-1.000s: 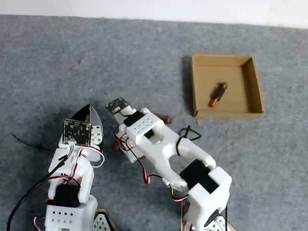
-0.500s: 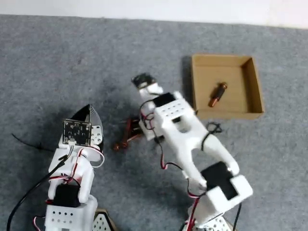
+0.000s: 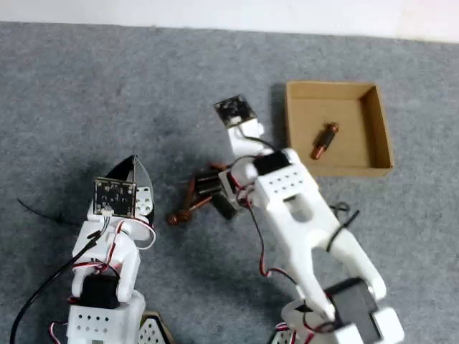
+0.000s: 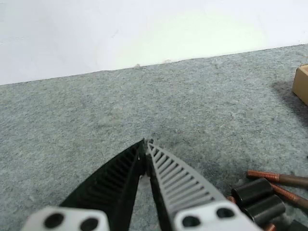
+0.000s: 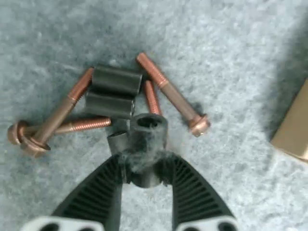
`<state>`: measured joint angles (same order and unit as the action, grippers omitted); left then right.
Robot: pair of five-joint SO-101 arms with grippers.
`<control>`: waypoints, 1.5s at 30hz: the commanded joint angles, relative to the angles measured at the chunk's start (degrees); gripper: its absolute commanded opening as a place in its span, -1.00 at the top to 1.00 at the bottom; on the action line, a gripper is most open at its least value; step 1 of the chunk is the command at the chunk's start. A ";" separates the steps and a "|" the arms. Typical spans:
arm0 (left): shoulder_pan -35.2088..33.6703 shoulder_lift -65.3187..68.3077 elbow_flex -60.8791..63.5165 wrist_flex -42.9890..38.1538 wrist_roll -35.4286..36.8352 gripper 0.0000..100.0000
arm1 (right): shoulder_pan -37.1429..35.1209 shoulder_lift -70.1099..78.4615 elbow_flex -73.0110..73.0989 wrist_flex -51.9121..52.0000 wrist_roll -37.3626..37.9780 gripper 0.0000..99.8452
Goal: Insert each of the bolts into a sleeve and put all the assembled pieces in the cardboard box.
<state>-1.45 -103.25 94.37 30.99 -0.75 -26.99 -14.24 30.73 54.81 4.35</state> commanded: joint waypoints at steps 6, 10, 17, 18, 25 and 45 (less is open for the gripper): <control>-0.13 -0.40 -0.31 -3.16 0.09 0.98 | 7.34 -14.02 8.31 -10.24 0.70 0.99; 1.10 -0.04 -1.45 -2.99 0.35 0.90 | 9.19 -17.63 14.64 -17.01 0.79 0.99; 3.03 15.60 -8.40 -2.81 0.26 0.89 | 11.30 -22.73 23.69 -27.56 0.88 0.99; 3.12 19.82 -10.24 -2.90 0.18 0.89 | 11.56 -22.99 24.31 -28.44 0.88 0.99; 7.43 51.38 -25.63 -3.34 0.09 0.81 | 11.12 -21.05 24.92 -29.14 0.88 0.99; 14.81 89.27 -52.00 14.77 -2.55 0.68 | 11.47 -12.00 24.57 -33.27 3.78 0.99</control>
<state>12.70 -18.42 49.63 42.51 -2.95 -16.18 -25.58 56.22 22.99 7.34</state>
